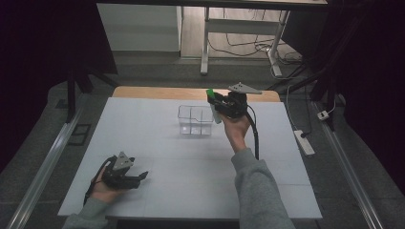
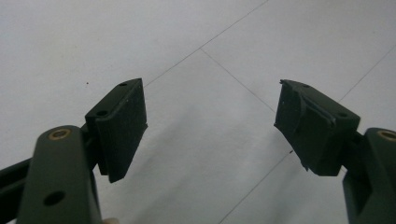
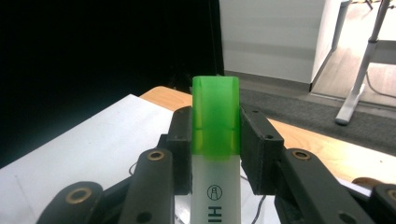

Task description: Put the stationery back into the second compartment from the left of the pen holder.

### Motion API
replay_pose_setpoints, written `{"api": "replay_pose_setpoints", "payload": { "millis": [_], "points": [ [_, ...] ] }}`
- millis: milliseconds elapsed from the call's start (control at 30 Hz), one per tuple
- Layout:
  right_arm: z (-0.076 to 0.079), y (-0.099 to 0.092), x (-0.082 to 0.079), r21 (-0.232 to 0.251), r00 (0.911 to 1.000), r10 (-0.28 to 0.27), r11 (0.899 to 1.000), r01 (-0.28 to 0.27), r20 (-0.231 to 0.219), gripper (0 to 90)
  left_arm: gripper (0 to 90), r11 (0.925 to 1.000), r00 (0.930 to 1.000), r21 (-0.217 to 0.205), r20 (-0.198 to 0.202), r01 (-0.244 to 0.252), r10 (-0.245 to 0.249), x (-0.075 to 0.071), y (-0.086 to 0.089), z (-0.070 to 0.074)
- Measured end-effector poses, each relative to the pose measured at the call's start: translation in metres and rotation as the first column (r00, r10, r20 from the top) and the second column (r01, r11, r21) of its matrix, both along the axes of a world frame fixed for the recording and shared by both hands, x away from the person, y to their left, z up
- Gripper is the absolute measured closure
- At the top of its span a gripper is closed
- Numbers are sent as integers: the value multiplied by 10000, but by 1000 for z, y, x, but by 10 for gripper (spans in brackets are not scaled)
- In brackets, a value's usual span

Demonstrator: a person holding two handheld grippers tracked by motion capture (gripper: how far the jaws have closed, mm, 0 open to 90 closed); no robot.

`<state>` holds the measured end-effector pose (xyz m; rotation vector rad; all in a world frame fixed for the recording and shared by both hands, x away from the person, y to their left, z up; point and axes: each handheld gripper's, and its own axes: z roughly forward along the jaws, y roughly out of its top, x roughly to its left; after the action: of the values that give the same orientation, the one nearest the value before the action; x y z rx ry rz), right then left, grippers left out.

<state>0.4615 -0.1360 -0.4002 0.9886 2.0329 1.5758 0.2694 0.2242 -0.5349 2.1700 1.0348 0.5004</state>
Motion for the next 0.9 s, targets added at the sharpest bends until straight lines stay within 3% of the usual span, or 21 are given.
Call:
{"api": "replay_pose_setpoints", "payload": {
  "millis": [333, 900],
  "points": [
    [4, 12, 11, 208, 9999, -154, 9997, 153, 8, 668, 247, 9999, 10000, -142, 14, -18, 18, 0, 0, 0],
    [-13, 53, 35, 406, 10000, -56, 9992, 56, 0, 667, 248, 9995, 10000, -303, -21, 31, -31, 3, 1, 0]
  ]
}}
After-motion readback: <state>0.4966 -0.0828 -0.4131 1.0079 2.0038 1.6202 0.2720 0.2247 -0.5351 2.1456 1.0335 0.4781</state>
